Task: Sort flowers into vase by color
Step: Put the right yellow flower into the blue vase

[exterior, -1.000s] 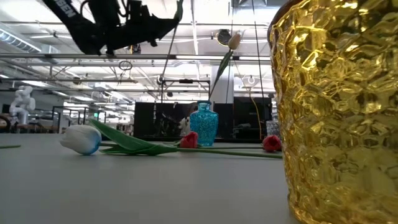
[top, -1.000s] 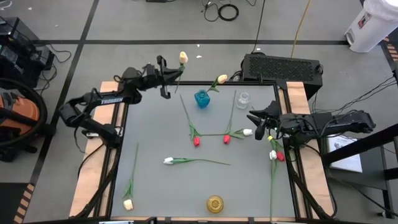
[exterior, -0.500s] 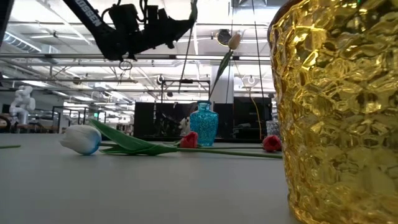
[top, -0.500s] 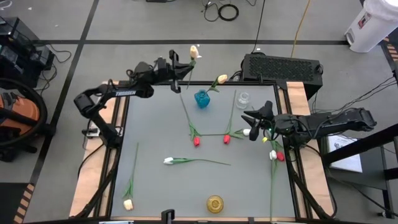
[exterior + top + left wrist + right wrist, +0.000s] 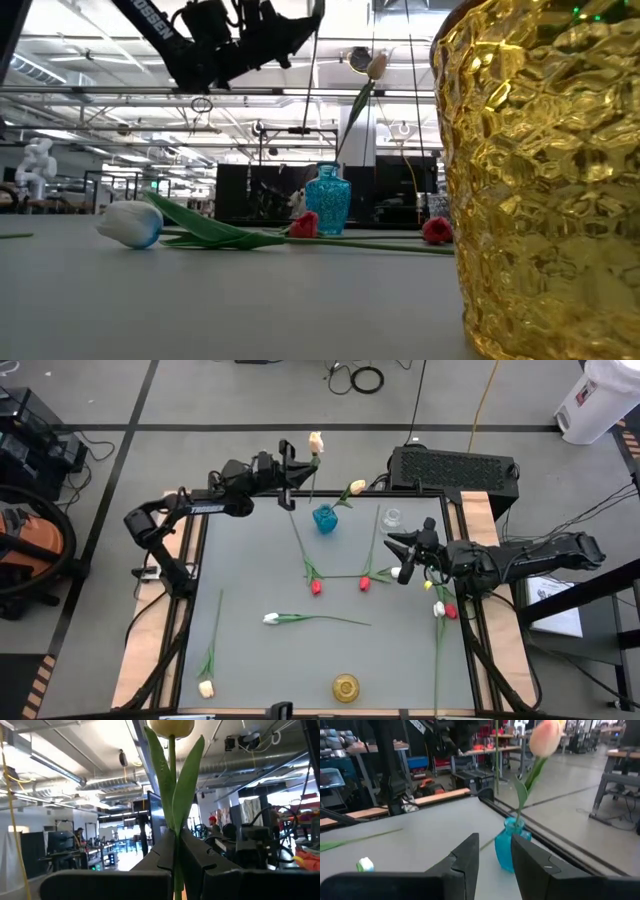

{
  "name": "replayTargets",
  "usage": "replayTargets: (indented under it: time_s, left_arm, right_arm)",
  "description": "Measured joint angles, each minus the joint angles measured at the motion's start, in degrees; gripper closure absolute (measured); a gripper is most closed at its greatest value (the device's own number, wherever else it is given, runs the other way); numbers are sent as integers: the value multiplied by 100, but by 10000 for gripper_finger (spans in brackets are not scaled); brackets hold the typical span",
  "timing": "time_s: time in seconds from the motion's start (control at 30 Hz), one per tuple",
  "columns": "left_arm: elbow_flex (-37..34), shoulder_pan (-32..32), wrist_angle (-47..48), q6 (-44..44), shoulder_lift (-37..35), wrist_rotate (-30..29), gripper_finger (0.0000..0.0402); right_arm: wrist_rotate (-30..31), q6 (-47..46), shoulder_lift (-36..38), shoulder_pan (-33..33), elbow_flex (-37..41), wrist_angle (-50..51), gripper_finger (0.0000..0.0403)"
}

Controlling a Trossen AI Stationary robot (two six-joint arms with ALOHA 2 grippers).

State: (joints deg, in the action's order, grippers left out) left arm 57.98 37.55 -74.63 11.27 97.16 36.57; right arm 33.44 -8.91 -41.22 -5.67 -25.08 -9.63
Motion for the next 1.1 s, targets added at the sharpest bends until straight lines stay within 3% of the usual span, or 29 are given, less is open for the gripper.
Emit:
replayTargets:
  time_s: [0.2,0.53,1.1]
  left_arm:
    - [-2,-3,-47,43,402,0,385]
    - [-2,-3,-1019,474,943,-208,385]
    - [352,-73,-862,599,949,-277,385]
  right_arm:
    - [-26,66,-3,2,0,-66,298]
    - [-51,66,-9,2,0,-87,298]
    - [-49,64,-10,2,0,-57,298]
